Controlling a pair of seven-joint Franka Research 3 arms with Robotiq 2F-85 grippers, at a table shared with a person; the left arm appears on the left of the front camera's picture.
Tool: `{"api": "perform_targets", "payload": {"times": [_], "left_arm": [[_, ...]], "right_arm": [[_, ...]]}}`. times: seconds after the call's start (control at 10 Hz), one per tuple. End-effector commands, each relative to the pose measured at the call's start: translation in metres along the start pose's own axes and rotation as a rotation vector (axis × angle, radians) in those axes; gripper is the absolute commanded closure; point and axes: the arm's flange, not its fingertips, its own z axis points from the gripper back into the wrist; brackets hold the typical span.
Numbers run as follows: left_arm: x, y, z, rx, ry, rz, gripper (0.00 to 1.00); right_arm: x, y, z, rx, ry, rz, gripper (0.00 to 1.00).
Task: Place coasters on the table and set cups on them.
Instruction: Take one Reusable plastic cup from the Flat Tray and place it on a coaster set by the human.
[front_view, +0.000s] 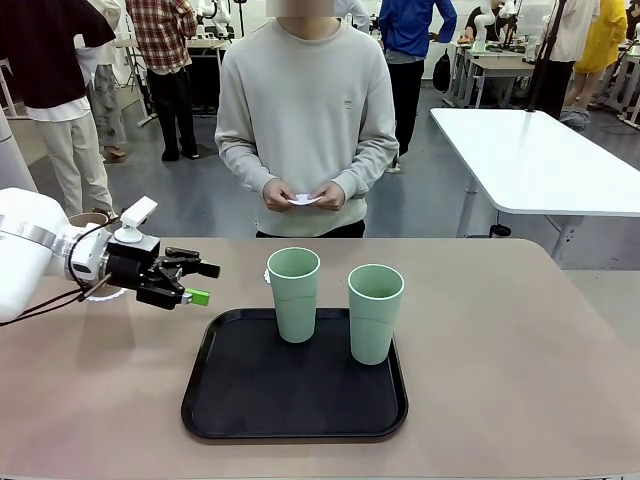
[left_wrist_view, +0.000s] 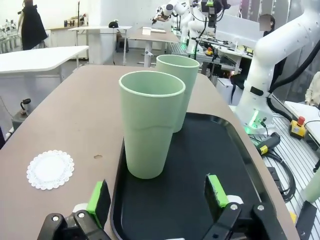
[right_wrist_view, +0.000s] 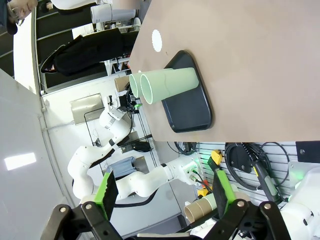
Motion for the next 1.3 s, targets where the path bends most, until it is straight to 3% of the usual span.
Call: {"api": "perform_targets", "payload": {"times": [0.0,1.2], "left_arm": [[-0.007,0.005,-0.015,0.01,-0.029,-0.054,0.0],[-0.022,0.036,-0.097,-0.069,-0.082,-0.07,0.0]], "right_arm": [[-0.001,-0.001,0.0,0.012,0.002,0.008,0.0],[-0.001,-0.001,0.0,0.012,0.002,0.008,0.0]]}}
